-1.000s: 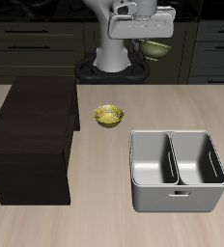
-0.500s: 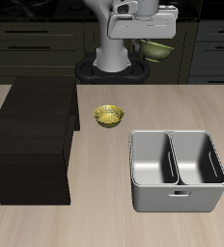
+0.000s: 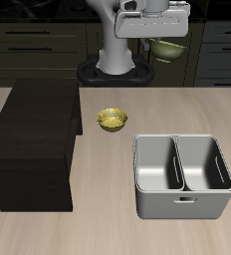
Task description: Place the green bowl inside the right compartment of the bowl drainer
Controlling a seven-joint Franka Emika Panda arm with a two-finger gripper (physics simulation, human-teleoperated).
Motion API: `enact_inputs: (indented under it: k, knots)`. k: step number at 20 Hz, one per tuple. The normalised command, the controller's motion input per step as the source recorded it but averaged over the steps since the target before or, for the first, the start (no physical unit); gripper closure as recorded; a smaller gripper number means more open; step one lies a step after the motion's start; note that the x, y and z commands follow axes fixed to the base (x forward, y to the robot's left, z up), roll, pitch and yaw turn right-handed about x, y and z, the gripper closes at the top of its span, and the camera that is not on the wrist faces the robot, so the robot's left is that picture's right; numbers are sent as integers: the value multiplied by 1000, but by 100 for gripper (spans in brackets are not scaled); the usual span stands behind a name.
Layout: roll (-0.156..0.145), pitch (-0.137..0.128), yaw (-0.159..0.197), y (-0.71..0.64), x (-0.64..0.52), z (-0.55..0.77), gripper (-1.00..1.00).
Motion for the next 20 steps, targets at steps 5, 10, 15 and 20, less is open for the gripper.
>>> enact_inputs:
  k: [5,10,15,20]
  knots:
    - [12,9,0,-5,304,100,100]
    - [17,-12,5,46,199,53,100]
    - [-9,4,3,-36,279,34,100]
    - [-10,-5,7,-141,302,45,100]
